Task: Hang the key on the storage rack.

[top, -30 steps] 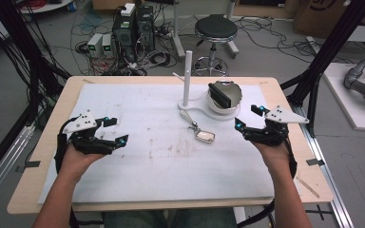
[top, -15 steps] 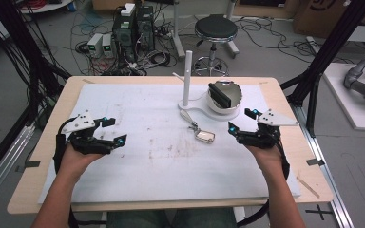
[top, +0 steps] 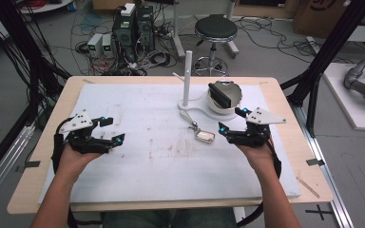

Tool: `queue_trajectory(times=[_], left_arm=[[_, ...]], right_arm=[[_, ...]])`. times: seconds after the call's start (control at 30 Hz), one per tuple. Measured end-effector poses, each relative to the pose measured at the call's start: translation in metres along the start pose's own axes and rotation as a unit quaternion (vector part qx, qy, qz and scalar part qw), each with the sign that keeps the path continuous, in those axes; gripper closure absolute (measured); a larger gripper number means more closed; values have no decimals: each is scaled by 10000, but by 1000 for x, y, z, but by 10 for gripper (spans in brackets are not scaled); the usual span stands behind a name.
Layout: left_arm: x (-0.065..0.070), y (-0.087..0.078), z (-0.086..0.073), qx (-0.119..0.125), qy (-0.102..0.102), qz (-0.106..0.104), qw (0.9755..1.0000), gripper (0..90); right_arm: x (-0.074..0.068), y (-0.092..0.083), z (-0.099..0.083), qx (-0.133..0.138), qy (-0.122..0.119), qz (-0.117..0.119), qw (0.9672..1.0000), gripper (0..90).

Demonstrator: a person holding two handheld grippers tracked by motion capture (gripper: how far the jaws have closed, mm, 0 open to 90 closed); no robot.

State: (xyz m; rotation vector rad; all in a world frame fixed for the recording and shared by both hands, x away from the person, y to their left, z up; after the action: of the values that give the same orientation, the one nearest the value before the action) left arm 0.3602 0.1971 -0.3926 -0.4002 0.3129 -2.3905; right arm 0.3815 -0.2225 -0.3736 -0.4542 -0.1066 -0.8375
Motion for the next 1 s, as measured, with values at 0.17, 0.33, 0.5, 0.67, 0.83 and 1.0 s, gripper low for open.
queue_trajectory(times=[0.17,0.33,0.5,0.67,0.83,1.0], left_arm=[[0,-6,-1,26,-19,48,10000,199],[3,-6,-2,1,0,52,10000,199],[3,-7,-2,4,-1,74,10000,199],[1,-8,-4,-9,-30,82,10000,199],[-1,-8,-3,8,-44,99,9999,199],[-1,-8,-3,11,-38,104,9999,199]], right_arm=[[-5,14,2,-97,-26,101,9999,202],[-6,29,3,-231,-54,204,9995,204],[-4,47,4,-472,-104,248,9985,207],[-3,69,5,-622,-148,309,9975,208],[-4,93,-1,-1002,-172,331,9943,208],[-2,116,-9,-1320,-91,411,9904,209]])
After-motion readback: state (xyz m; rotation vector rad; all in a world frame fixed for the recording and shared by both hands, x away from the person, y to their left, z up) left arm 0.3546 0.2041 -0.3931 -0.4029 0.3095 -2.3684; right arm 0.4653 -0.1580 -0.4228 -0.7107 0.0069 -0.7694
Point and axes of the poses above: each handheld gripper's, and its own axes: y roughly forward along the jaws, z roughly out of its top, x roughly to its right, the point moved 6 cm from there along y, roughly forward along the jaws, and after that the axes turned 10 degrees about -y, right-handed, at the moved point
